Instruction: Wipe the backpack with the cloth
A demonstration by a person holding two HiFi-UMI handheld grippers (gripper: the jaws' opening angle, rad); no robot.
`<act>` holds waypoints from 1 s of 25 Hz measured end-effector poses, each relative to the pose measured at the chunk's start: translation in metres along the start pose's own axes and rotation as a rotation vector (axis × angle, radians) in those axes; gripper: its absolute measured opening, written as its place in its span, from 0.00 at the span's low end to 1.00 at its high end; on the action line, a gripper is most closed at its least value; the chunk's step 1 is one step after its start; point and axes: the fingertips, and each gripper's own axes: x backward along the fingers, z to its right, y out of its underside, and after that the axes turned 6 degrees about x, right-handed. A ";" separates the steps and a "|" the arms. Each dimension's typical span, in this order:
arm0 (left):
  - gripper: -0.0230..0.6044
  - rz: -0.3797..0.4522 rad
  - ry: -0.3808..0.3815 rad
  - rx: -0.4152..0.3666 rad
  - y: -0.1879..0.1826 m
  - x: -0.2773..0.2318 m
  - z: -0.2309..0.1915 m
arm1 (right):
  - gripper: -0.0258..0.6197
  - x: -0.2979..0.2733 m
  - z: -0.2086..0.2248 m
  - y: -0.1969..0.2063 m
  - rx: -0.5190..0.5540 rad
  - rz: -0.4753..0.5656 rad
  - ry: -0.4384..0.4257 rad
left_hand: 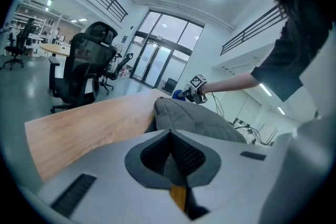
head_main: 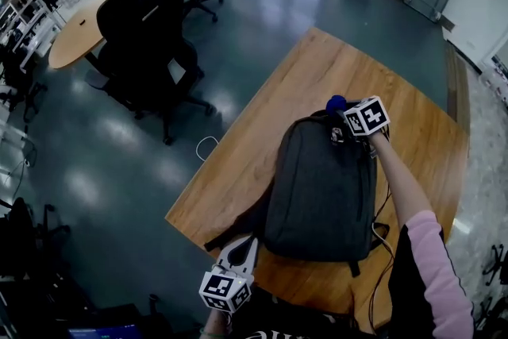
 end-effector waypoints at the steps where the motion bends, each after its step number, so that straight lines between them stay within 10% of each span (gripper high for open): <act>1: 0.04 0.002 0.000 0.003 0.000 0.001 -0.001 | 0.14 -0.002 -0.006 -0.006 0.010 0.005 -0.010; 13: 0.04 0.042 -0.044 0.025 -0.005 0.027 -0.022 | 0.14 -0.031 -0.099 -0.085 0.209 0.031 -0.151; 25: 0.04 0.099 -0.094 0.034 -0.015 0.050 -0.043 | 0.14 -0.036 -0.156 -0.079 0.294 -0.040 -0.244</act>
